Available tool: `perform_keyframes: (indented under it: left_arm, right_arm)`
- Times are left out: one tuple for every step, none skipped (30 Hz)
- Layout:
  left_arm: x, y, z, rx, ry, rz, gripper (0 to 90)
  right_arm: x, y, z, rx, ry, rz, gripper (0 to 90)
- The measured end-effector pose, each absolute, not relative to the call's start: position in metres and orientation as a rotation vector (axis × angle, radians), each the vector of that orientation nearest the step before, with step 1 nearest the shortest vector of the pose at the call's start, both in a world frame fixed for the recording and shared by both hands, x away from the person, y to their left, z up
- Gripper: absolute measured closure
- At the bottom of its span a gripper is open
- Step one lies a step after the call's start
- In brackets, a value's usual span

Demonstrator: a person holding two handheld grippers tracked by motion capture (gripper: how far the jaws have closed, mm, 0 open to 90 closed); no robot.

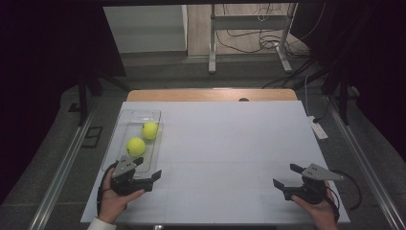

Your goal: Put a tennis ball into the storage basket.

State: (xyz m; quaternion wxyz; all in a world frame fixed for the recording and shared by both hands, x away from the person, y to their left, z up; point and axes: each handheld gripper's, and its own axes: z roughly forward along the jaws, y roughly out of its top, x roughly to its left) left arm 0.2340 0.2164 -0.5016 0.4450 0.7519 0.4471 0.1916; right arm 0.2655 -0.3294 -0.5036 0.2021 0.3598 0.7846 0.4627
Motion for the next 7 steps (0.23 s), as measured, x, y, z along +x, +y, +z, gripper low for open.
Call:
perform_keyframes:
  left_arm:
    - [0.2340,0.2162,-0.5017,1.863,1.108,0.474,15.0]
    - [0.2339,0.2159,-0.5017,1.863,1.106,0.473,15.0]
    - [0.2338,0.2158,-0.5017,1.866,1.104,0.472,15.0]
    - [0.2336,0.2157,-0.5016,1.867,1.103,0.472,14.9]
    - [0.2334,0.2157,-0.5016,1.866,1.103,0.471,14.9]
    - [0.2330,0.2156,-0.5015,1.862,1.103,0.469,14.9]
    - [0.2330,0.2156,-0.5015,1.862,1.103,0.469,14.9]
  right_arm:
    - [0.2654,-0.3292,-0.5035,1.003,2.192,1.288,10.4]
    - [0.2654,-0.3291,-0.5035,1.001,2.192,1.288,10.4]
    - [0.2653,-0.3290,-0.5034,1.002,2.192,1.289,10.4]
    - [0.2653,-0.3293,-0.5031,1.003,2.191,1.292,10.4]
    - [0.2653,-0.3293,-0.5031,1.003,2.191,1.292,10.4]
    - [0.2653,-0.3295,-0.5030,1.006,2.188,1.298,10.4]
    - [0.2655,-0.3298,-0.5030,1.007,2.187,1.301,10.4]
